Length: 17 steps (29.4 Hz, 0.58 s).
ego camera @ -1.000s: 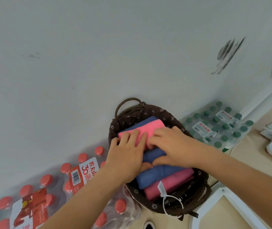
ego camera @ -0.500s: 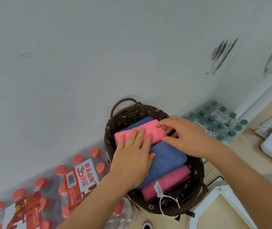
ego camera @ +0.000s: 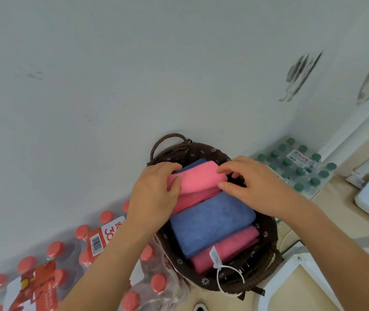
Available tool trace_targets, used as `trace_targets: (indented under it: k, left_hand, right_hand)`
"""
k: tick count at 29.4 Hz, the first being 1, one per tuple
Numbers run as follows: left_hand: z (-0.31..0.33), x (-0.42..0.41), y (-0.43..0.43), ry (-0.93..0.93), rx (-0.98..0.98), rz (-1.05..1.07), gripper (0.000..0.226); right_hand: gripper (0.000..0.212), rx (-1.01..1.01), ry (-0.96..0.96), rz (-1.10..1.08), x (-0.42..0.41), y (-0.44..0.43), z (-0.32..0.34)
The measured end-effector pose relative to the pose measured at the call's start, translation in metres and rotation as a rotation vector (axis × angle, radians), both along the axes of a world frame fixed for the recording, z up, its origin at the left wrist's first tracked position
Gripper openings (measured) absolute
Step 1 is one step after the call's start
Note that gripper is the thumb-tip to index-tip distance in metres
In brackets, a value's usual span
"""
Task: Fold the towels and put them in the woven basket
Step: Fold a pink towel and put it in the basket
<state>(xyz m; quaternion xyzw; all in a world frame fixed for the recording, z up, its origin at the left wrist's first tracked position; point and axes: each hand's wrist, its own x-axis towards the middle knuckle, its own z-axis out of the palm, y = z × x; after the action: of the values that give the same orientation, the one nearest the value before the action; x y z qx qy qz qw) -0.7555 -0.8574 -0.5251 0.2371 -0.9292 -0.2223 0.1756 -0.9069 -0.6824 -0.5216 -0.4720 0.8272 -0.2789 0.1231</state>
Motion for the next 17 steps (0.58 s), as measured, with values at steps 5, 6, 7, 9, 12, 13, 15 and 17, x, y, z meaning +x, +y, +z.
trace_targets:
  k: [5, 6, 7, 9, 12, 13, 15, 17]
  left_hand:
    - [0.004, -0.007, -0.008, -0.536, -0.18, -0.059, 0.059]
    - [0.005, -0.012, -0.008, -0.617, -0.21, -0.07, 0.058]
    - [0.007, -0.016, -0.008, -0.658, -0.212, -0.082, 0.056]
    - [0.013, -0.023, -0.008, -0.666, -0.139, -0.099, 0.049]
    - [0.022, -0.025, -0.009, -0.477, 0.02, -0.093, 0.036]
    - [0.023, -0.024, -0.01, -0.356, 0.022, -0.083, 0.035]
    - [0.02, -0.021, -0.012, -0.096, -0.21, -0.116, 0.036]
    - [0.01, -0.017, -0.013, -0.004, -0.491, -0.16, 0.042]
  right_hand:
    - [0.024, 0.036, 0.029, -0.017, -0.002, 0.005, -0.002]
    - [0.025, 0.052, 0.03, -0.019, -0.002, 0.005, -0.003]
    - [0.026, 0.063, 0.032, -0.019, -0.002, 0.006, -0.004]
    - [0.037, 0.066, 0.051, -0.015, -0.002, 0.005, -0.005]
    - [0.072, 0.039, 0.008, 0.044, -0.001, -0.004, 0.004]
    - [0.079, 0.018, -0.007, 0.073, -0.002, -0.01, 0.008]
    - [0.072, -0.053, 0.067, 0.112, -0.005, -0.024, 0.012]
    - [0.055, -0.085, 0.291, 0.109, -0.008, -0.039, 0.01]
